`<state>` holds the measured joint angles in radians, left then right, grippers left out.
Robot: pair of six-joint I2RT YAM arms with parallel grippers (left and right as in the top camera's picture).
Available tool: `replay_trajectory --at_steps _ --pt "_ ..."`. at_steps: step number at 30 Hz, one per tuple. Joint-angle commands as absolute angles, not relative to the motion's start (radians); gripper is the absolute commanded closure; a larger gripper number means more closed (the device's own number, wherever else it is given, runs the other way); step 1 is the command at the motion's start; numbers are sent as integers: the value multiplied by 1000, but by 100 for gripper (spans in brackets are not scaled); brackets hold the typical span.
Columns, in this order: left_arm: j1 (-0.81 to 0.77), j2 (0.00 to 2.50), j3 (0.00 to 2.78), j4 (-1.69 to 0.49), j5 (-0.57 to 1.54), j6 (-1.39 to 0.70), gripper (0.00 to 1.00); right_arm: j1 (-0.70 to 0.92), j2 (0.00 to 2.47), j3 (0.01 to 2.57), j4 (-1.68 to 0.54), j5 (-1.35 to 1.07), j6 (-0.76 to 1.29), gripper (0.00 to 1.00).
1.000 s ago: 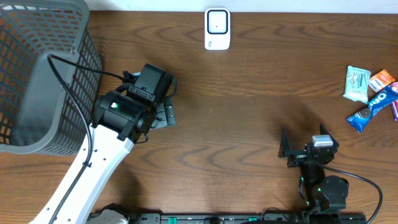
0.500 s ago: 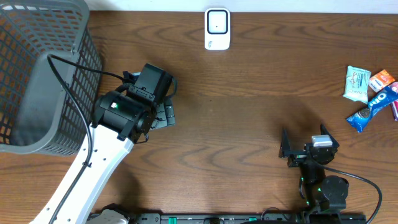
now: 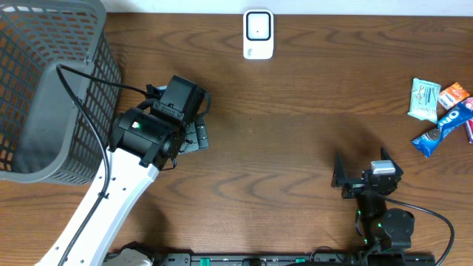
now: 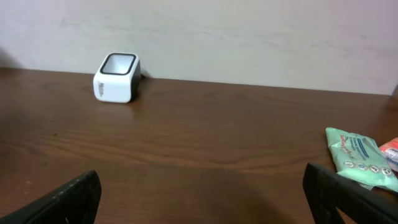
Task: Scan the item barcode
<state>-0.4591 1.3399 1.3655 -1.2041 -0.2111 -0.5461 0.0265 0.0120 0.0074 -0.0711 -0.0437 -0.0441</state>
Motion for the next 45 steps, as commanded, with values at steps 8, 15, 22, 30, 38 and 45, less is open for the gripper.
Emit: replay_trajectory --at_steps 8,15,22,30,38,45 --pt "-456 1346 1364 -1207 -213 -548 2 26 5 6 -80 -25 22 1" --pt "-456 1347 1364 -1207 -213 -548 2 26 5 6 -80 -25 22 1" --pt "-456 1347 1364 -1207 -213 -548 2 26 5 6 -75 -32 22 1" --pt "-455 1346 1364 -1207 -213 -548 2 26 5 6 -75 -32 22 1" --pt "-456 1346 1364 -1207 -213 -548 2 26 5 6 -75 -32 22 1" --pt "-456 1346 1364 -1207 -213 -548 2 26 5 6 -75 -32 22 1"
